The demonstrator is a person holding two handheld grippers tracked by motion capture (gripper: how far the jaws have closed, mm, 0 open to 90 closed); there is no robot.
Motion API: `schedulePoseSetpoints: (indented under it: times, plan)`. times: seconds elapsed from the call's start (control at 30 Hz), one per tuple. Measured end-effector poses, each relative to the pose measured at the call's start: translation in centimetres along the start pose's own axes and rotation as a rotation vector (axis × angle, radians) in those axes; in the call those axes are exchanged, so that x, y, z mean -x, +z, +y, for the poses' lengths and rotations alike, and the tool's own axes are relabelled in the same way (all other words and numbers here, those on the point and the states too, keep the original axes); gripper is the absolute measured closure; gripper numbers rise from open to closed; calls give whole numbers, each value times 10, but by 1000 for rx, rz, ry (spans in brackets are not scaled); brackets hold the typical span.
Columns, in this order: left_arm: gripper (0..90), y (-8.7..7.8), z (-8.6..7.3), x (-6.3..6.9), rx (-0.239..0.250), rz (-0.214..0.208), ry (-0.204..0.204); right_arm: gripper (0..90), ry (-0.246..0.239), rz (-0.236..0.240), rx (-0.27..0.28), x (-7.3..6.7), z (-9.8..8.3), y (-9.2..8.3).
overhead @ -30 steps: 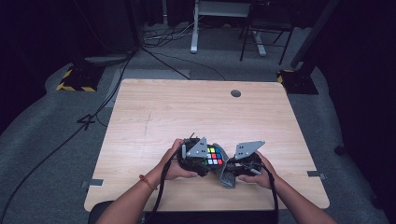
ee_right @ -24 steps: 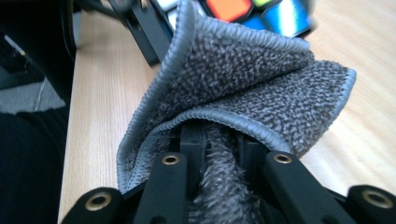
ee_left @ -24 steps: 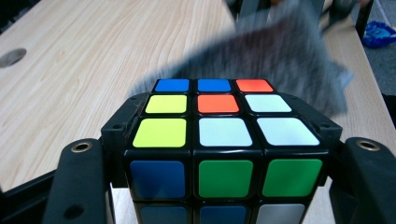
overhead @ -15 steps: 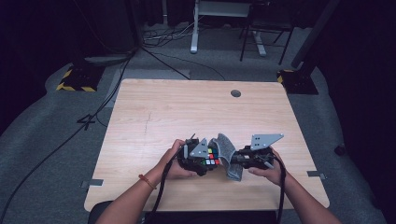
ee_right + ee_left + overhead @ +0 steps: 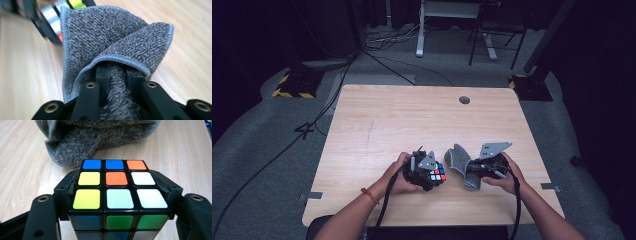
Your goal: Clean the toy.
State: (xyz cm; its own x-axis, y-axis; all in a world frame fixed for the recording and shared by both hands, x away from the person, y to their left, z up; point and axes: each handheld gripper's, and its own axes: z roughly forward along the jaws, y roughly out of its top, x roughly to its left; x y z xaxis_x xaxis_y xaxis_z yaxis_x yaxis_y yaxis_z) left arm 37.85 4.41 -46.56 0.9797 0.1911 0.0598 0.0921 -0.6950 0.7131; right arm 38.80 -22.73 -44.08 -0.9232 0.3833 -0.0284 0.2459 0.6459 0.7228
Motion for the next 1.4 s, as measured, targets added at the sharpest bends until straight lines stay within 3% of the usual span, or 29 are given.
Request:
schedulePoseSetpoints:
  times: [0.2, 0.4, 0.67, 0.8, 1.17, 1.33, 1.4]
  plan:
    - [329, 13, 1, 3, 30, -71, -19, 758, 41, 4, 33, 3, -21, -6]
    - [326, 15, -2, 1, 34, -105, -29, 747, 51, 0, 17, 5, -31, -2]
    - [320, 12, -6, -3, 9, -88, -21, 725, 68, -8, -11, 7, -39, 5]
    - [312, 12, -7, -1, -12, -64, 5, 714, 79, -11, -15, 9, -42, 5]
    - [301, 7, -13, -2, -35, -49, 2, 678, 93, -24, -26, 12, -46, 8]
    - [251, 4, -14, -3, -52, -42, 1, 597, 87, -38, -19, 10, -43, 5]
    - [247, 1, -13, -1, -79, -41, 32, 528, 97, -54, -14, 10, -42, 3]
